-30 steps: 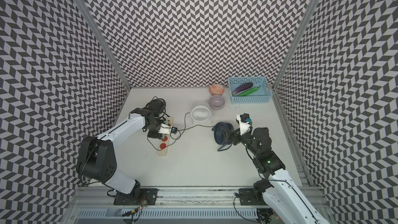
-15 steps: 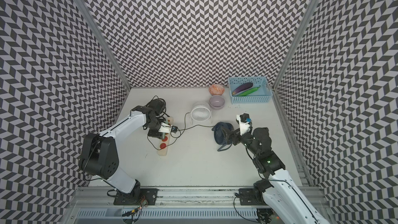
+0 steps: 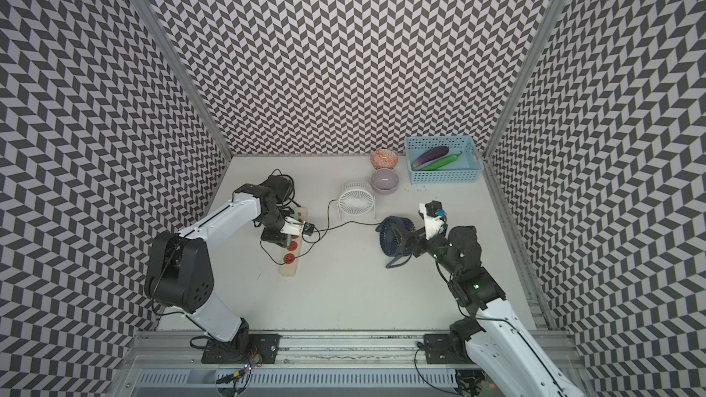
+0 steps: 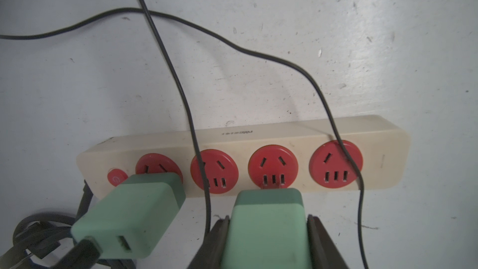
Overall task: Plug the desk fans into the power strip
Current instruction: Insert the plug into the socket.
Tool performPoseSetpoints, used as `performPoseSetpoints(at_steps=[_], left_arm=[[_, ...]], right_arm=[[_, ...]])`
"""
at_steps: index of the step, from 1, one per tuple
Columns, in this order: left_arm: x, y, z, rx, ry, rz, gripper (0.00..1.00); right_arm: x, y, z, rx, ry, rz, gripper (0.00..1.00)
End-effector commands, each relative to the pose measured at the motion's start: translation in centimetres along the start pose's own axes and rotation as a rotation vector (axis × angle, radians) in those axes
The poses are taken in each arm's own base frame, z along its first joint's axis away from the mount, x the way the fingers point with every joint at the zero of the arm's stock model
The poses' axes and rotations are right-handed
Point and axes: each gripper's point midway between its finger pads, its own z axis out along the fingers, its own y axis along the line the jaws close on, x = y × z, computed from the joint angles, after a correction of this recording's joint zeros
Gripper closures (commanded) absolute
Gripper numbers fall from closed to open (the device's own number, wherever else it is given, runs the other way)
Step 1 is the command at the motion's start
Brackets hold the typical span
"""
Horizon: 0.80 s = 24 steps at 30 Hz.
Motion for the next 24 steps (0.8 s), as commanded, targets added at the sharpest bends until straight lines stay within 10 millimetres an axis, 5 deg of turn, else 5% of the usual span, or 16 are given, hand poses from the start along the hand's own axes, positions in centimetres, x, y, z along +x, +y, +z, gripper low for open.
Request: performPoseSetpoints(at_steps=[1, 7, 24], left_arm=[[-0.5, 0.0, 0.1, -0.001, -0.034, 0.013, 1.00], [-0.5, 0.5, 0.5, -0.029, -0.020, 0.018, 1.00], [-0.5, -2.3, 1.3, 0.076, -0.009, -0.005, 1.00]], right_arm=[[-0.9, 0.2, 0.0, -0.011, -0.045, -0.014, 0.00], [-0.8, 0.1, 0.1, -0.003, -0.039, -0.017, 0.00], [-0.9, 0.2, 0.0, -0.007, -0.049, -0.019, 0.00]])
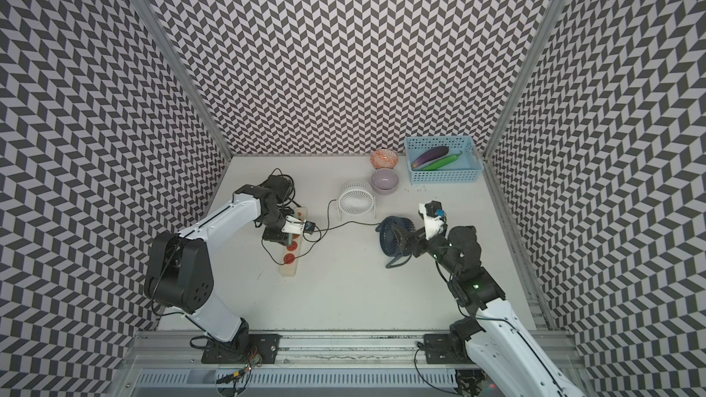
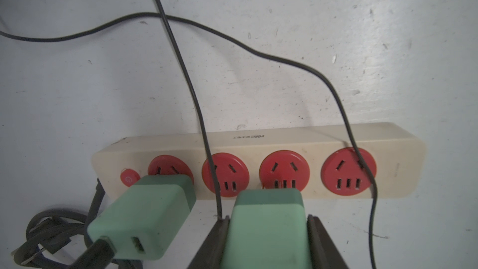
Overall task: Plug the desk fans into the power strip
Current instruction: Insert the plug into the socket.
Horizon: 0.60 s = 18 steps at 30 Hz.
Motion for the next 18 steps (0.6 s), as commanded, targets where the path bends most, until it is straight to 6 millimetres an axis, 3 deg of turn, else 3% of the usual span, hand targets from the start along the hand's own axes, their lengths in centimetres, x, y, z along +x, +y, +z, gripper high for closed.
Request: performPoseSetpoints(at_steps=[1, 8, 18], left_arm=[[0.0, -2.9, 1.0, 0.108, 0.007, 0.000, 1.00], [-0.3, -2.8, 0.0, 0.104, -0.011, -0.001, 1.00], [-0.2, -3.2, 0.5, 0.124, -0.001, -0.015, 1.00]], right_arm=[[-1.1, 0.1, -0.1, -0.004, -0.053, -0.016, 0.00], [-1.1, 0.1, -0.1, -0.003, -0.054, -0.020, 0.00], [-1.1, 0.0, 0.0, 0.006, -0.047, -0.020, 0.00]])
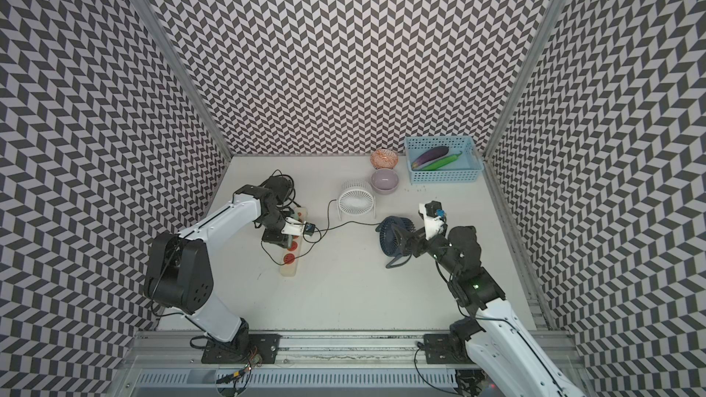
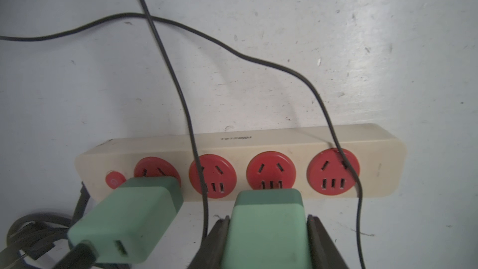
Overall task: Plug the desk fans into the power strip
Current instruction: Insert the plug into the socket.
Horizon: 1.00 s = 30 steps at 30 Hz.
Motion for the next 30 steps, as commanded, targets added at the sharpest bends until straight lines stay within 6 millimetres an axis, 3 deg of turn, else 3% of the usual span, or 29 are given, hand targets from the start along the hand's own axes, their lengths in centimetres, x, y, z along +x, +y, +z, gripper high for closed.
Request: performPoseSetpoints(at_steps=[1, 10, 22, 30], left_arm=[[-0.2, -2.1, 0.3, 0.084, -0.006, -0.003, 1.00], [-0.4, -1.2, 0.6, 0.030, -0.018, 0.005, 1.00], [0.0, -1.2, 6.1, 0.093, 0.033, -0.043, 1.00], [1.1, -4.7, 7.5, 0.116, 0.028, -0.078, 1.00]], right_arm=[[-1.0, -0.1, 0.0, 0.008, -0.044, -0.020, 0.00], [-1.0, 0.0, 0.0, 0.002, -0.046, -0.021, 0.00], [-1.3, 0.0, -0.2, 0.003, -0.053, -0.019, 0.00], [-1.2, -0.1, -0.3, 0.011, -0.055, -0.024, 0.00]])
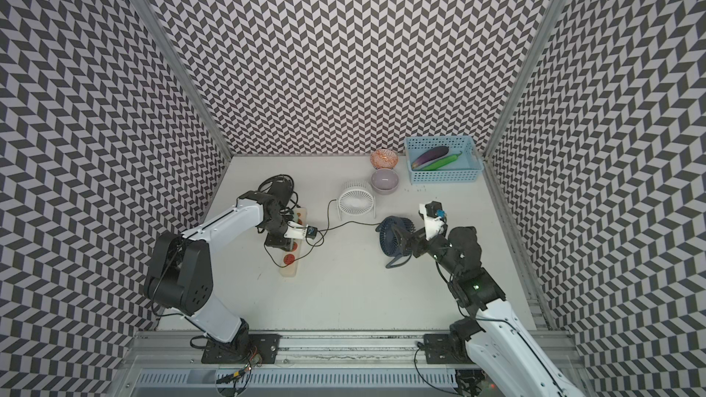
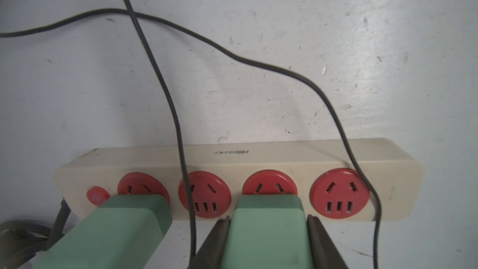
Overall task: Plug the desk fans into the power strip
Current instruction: Insert the plug into the socket.
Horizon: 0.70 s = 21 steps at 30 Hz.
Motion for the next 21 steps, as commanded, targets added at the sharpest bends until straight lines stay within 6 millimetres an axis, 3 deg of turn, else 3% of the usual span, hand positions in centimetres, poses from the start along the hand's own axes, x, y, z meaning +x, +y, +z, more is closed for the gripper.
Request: performPoseSetpoints(at_steps=[1, 5, 11, 21], left_arm=[[1.0, -4.5, 5.1, 0.141, 0.011, -0.034, 1.00], [1.1, -4.8, 6.2, 0.152, 0.012, -0.015, 1.00], [1.6, -1.3, 7.0, 0.166, 0.027, -0.072, 1.00], [0.9, -3.4, 6.8, 0.115, 0.011, -0.058, 1.00]], right_arm=[[-1.1, -0.1, -0.1, 0.010, -0.046, -0.022, 0.00], [-1.1, 0.1, 0.1, -0.008, -0.055, -0.015, 0.00], [-0.7, 0.0, 0.3, 0.000, -0.040, -0.011, 0.00], [-1.0, 0.2, 0.2, -0.012, -0.051, -0.006, 0.00]])
